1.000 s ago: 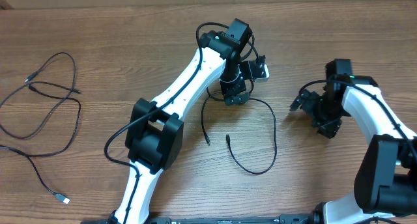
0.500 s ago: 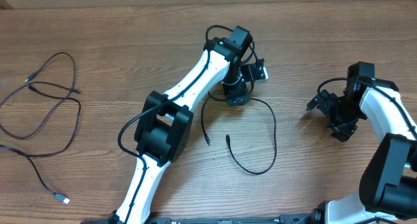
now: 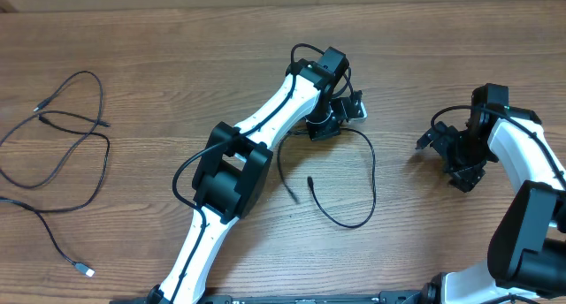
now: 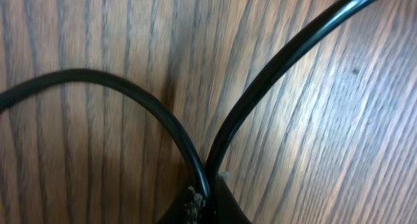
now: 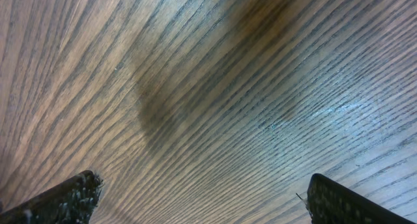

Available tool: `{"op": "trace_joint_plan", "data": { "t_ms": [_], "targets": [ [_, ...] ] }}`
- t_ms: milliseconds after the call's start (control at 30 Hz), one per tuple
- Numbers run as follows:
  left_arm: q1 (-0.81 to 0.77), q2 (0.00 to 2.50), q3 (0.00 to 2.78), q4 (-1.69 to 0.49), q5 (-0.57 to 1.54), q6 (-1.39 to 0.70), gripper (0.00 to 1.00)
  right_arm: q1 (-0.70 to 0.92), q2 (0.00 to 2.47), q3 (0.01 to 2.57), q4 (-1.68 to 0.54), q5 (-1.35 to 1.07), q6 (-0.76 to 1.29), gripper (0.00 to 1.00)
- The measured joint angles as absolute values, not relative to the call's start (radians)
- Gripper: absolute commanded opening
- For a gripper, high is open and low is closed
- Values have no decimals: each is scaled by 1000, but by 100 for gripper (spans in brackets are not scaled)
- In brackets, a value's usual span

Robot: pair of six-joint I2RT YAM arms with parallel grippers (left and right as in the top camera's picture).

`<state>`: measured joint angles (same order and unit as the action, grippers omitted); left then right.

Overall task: Untangle cables
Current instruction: 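Carry the last cable to the left pile and release it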

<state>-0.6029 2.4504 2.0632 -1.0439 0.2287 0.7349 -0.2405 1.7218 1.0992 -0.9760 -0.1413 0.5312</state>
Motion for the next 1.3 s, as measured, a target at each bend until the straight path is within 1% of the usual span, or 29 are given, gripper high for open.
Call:
{"op": "trace_joint_plan", "data": {
  "t_ms": [267, 433, 567, 667, 733, 833, 967, 1033, 1100, 1133, 1300],
  "targets": [
    [-603, 2444, 2202, -1088, 98, 718, 4, -241, 1722, 1099, -976, -141, 532, 100],
    [-596, 2379, 2311, -1087, -33, 687, 4, -241, 1722, 1099, -980, -141, 532, 100],
    [-559, 2279, 2379, -1042, -117, 640, 4, -241, 1722, 1099, -980, -141, 532, 100],
    [-499, 2228, 2393, -997, -161, 575, 4, -241, 1722, 1100, -980, -141, 532, 100],
    [-439, 2206, 2397, -972, -189, 505, 4, -241, 1722, 1099, -980, -141, 531, 100],
    [-307, 2195, 2397, -966, -219, 354, 4, -241, 1722, 1099, -979, -141, 532, 100],
    [-126, 2195, 2396, -1015, -229, 117, 4, -241, 1722, 1099, -980, -141, 532, 100],
    [-53, 2195, 2396, -1030, -211, 31, 4, -241, 1722, 1099, -979, -141, 532, 100],
    [40, 2195, 2396, -1045, -166, -81, 4, -241, 1722, 1100, -979, -141, 531, 100],
    [110, 2195, 2396, -1049, -105, -159, 4, -241, 1722, 1099, -979, -141, 532, 100],
    [300, 2195, 2396, -1048, 73, -391, 4, -241, 1722, 1099, -979, -141, 532, 100]
  ]
}}
